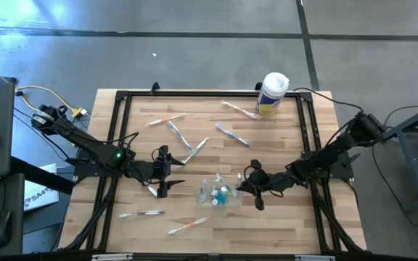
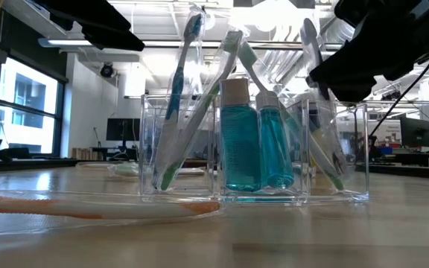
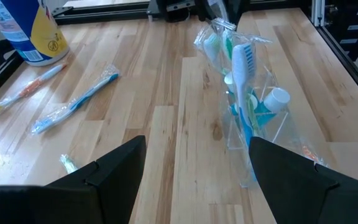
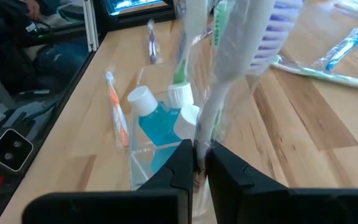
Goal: Pick & Place toothbrushing station
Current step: Put the top purple toothbrush into the transparent organizer
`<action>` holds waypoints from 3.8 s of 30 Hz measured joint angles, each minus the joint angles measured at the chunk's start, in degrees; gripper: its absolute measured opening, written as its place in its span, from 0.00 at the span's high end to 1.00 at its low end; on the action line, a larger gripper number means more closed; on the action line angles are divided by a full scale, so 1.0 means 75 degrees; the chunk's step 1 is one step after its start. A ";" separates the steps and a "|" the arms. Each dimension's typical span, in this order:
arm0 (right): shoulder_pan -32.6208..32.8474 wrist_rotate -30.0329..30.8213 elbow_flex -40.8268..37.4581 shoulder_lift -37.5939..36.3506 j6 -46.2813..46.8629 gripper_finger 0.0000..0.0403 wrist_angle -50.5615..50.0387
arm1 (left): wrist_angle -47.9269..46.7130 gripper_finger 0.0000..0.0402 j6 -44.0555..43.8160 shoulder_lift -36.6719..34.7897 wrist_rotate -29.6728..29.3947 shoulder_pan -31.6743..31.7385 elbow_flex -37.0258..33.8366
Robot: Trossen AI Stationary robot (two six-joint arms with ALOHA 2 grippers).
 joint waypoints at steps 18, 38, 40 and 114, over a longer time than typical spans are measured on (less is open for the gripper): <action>-0.0300 -0.0732 0.0000 0.0000 0.0443 0.82 -0.0446 | -0.0011 0.29 0.0031 0.0000 0.0000 0.0000 0.0000; -0.0294 -0.0818 0.0000 0.0000 0.0496 0.45 -0.0440 | -0.0011 0.29 0.0032 -0.0002 0.0001 0.0000 0.0000; -0.0297 -0.0821 0.0000 0.0000 0.0496 0.45 -0.0463 | -0.0011 0.29 0.0032 -0.0003 0.0003 0.0000 0.0000; -0.0064 -0.2080 -0.0003 -0.2171 0.0123 0.47 -0.3610 | -0.7669 0.29 -0.3990 0.2699 0.3127 0.0000 0.1448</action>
